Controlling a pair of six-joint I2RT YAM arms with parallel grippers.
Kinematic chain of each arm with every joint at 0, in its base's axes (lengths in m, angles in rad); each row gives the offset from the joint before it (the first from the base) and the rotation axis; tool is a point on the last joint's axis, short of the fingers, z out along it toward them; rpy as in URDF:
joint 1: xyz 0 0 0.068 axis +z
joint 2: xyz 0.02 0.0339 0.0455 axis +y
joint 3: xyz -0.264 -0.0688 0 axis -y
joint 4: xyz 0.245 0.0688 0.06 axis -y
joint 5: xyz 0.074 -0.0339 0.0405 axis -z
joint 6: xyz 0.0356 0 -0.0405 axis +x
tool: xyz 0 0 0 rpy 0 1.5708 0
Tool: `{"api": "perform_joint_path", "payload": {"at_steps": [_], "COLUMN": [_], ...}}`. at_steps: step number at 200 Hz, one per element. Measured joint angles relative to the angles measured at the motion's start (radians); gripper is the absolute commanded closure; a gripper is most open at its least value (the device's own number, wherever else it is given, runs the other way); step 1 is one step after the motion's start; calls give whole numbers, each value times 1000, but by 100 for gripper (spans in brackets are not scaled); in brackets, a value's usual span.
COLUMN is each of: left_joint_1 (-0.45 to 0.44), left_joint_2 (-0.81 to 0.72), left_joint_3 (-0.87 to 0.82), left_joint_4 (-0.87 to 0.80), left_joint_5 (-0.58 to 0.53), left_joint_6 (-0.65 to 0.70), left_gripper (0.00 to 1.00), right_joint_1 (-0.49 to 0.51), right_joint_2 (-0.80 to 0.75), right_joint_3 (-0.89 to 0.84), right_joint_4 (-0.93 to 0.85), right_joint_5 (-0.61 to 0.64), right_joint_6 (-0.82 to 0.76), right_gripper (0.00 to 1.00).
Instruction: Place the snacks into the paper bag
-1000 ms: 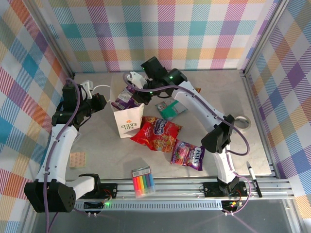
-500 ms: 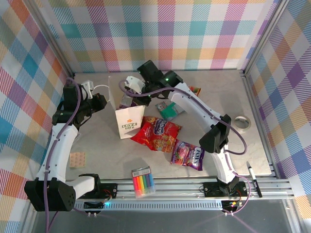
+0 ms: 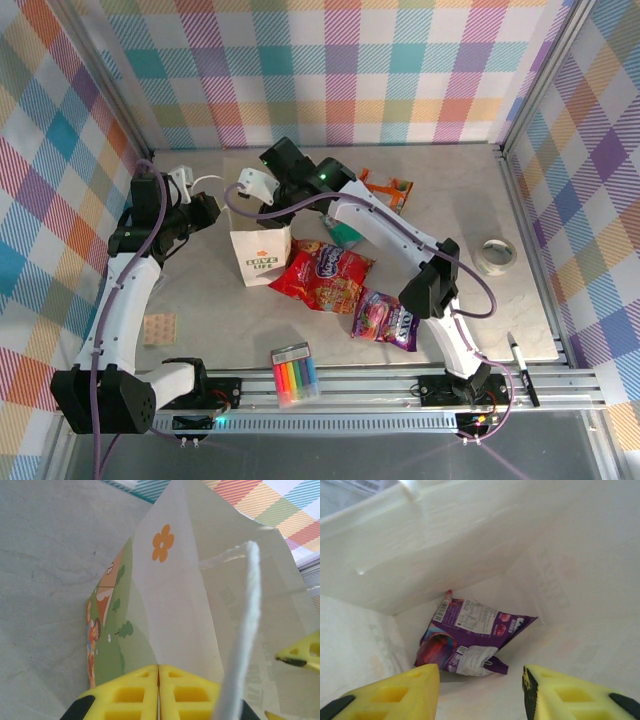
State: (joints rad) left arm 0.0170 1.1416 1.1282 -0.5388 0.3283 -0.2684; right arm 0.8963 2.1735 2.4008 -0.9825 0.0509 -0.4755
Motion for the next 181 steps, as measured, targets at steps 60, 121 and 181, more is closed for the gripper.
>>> {"api": "perform_joint_path", "payload": {"at_steps": [60, 121, 181], "left_joint_1": [0, 0, 0], "left_joint_2": [0, 0, 0], "left_joint_3": [0, 0, 0], "left_joint_4": [0, 0, 0], "left_joint_5": [0, 0, 0], "left_joint_6": [0, 0, 0], "left_gripper": [91, 91, 91], "right_joint_1": [0, 0, 0], "right_joint_2": [-40, -175, -272], "right_joint_3": [-17, -86, -252], "right_joint_4": [32, 102, 157], "right_joint_5": [45, 43, 49], "right_joint_6": [61, 99, 137], "right_gripper": [36, 36, 29]}}
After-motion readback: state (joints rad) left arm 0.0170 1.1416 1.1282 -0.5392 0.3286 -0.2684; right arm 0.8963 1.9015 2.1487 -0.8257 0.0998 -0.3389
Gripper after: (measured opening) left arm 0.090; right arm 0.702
